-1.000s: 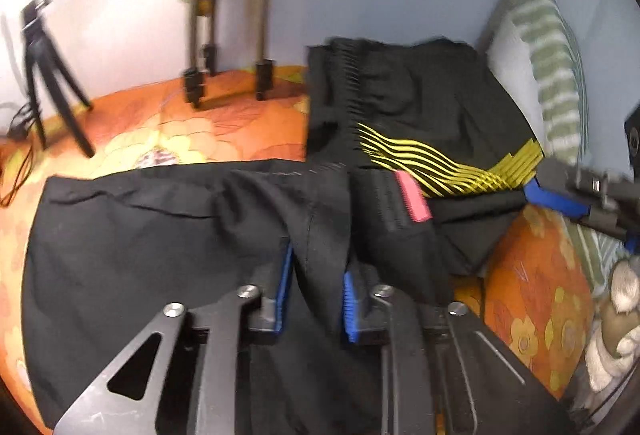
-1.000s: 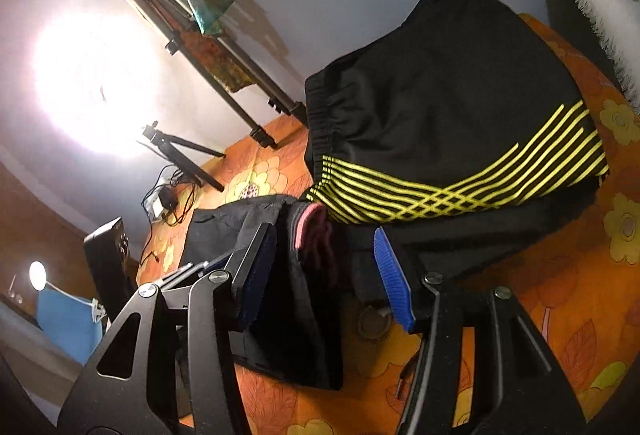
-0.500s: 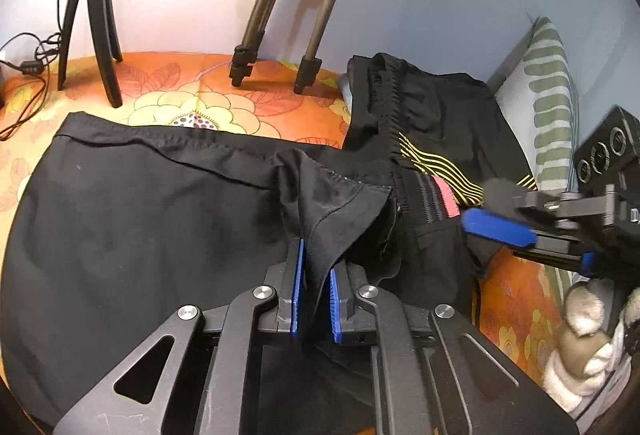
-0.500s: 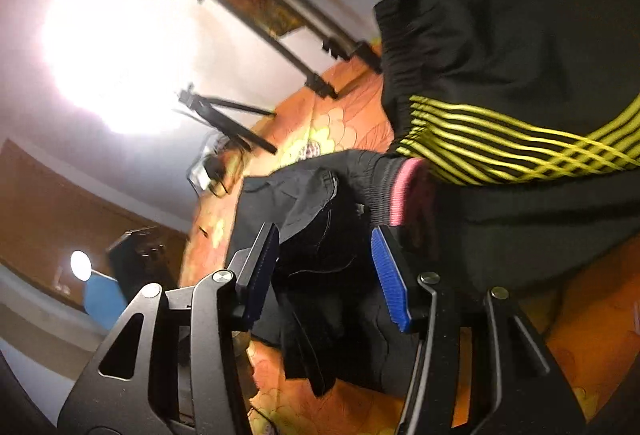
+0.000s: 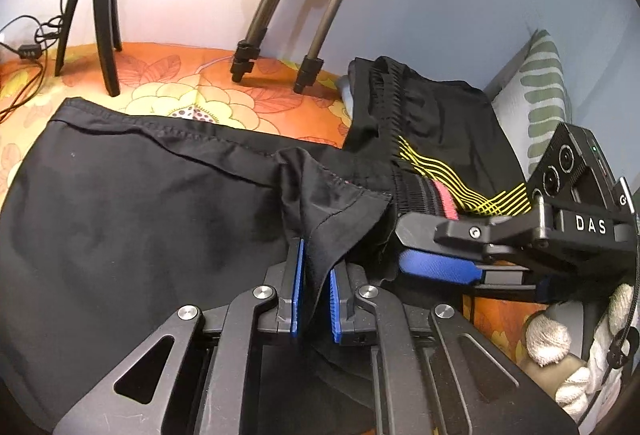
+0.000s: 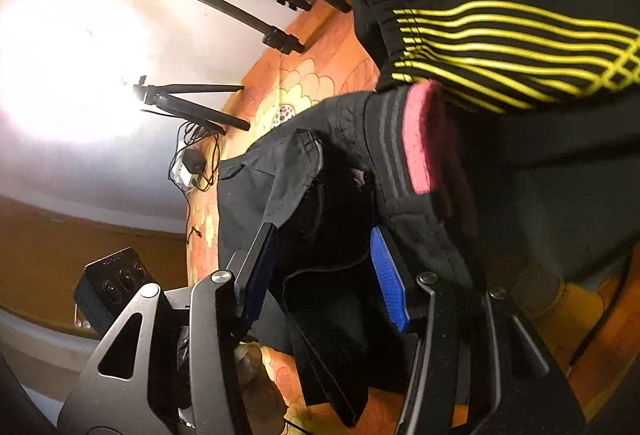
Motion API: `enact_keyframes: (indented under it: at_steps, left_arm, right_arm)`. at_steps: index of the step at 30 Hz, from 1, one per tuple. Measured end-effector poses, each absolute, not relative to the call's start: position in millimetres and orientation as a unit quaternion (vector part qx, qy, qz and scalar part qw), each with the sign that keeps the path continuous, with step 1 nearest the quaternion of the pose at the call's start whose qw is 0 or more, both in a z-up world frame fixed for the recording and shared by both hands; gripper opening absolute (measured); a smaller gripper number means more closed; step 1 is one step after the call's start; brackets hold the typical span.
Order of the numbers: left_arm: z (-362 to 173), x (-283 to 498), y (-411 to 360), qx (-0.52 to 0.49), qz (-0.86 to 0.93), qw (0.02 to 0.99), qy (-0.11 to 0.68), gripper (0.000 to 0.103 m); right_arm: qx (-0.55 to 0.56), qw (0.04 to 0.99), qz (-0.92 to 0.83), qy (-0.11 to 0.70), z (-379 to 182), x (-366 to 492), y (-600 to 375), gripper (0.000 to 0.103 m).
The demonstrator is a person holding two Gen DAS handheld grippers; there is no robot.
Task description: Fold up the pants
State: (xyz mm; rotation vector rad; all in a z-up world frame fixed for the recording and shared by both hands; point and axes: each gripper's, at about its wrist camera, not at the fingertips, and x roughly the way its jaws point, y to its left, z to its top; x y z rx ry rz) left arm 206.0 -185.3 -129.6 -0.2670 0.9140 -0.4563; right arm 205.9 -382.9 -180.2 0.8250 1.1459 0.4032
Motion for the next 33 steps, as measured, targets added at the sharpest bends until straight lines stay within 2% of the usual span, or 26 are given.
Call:
enact_keyframes:
  at_steps: [5,11,19,20,22,24,25,27,29,31,33]
  left_arm:
    - [-135,207,-183,-0.132,-0.219,0.861,0.441,0.01]
    - [-137,205,-185,-0.124,-0.224,0.857,0.446,0.01]
    - [-136,203,-192,-0.116,-0.23,0.856,0.448,0.01]
    - [-136,203,-192,-0.116,-0.231,0.855,0.45,0.01]
    - [-135,203,-192,-0.116,-0.232,0.855,0.449,0.01]
    - [-134,202,-193,-0.111,-0.233,0.855,0.451,0.01]
    - [-135,202,-194,-0.108,-0.235,0.853,0.454,0.01]
    - [-133,200,-195,-0.105,-0.244,0.847,0.461,0.012]
    - [-123,194,-191,-0.101,-0.25,0.846,0.459,0.028]
    - [-113,186,-179,-0.096,-0.249,0.851,0.452,0.037]
    - [-105,178,-162,-0.086,-0.238,0.858,0.446,0.037]
  right_arm:
    - [0.407,0.722,0.174,0.532,-192,203,-382,0.051]
    - [0.445,0.72,0.182,0.5,-191,213,-387,0.051]
    - [0.403,0.737,0.182,0.511,-192,229,-367,0.051]
    - [0.399,0.74,0.18,0.511,-193,230,-366,0.049]
    - [0.388,0.746,0.173,0.514,-194,231,-365,0.038]
    - [0.375,0.753,0.171,0.513,-193,232,-364,0.021]
    - [0.372,0.756,0.17,0.511,-193,232,-365,0.015]
    - [0.36,0.766,0.167,0.505,-189,232,-364,0.009]
    - [0.339,0.784,0.166,0.493,-180,231,-363,0.008]
    - [0.307,0.808,0.167,0.474,-164,229,-361,0.006]
    - [0.268,0.831,0.172,0.456,-147,228,-357,0.006]
